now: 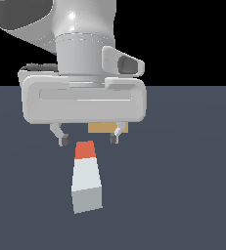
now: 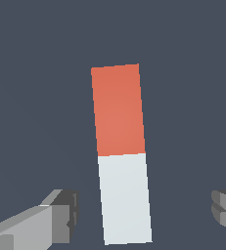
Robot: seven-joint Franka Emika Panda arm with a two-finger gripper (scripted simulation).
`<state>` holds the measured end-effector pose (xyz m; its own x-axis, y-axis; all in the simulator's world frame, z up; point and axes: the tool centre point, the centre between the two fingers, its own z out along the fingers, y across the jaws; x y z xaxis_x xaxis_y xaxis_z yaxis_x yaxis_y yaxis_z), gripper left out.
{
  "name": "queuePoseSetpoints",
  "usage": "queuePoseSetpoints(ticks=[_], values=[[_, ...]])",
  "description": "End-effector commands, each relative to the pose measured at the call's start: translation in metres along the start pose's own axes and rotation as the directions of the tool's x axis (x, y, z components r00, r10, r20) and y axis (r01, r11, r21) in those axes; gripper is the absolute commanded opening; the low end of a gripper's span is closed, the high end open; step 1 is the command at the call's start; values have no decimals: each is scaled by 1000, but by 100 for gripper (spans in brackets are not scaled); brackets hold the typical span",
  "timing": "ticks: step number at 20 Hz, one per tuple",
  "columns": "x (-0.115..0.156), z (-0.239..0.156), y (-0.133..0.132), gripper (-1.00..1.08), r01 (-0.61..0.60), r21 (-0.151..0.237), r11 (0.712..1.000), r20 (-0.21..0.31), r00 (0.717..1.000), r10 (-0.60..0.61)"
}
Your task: Insert the peg into the horizontal hole in a box.
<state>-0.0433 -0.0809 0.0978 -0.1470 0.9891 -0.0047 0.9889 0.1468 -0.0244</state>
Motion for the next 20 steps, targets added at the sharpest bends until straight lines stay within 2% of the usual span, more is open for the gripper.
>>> queuePoseSetpoints(ticks=[1, 9, 20], values=[[-10, 8, -4, 100, 26, -9, 1000, 0, 1000, -26], [-30, 23, -9, 100, 71, -23, 997, -2, 997, -71], [-32, 37, -9, 100, 74, -24, 997, -2, 997, -74]])
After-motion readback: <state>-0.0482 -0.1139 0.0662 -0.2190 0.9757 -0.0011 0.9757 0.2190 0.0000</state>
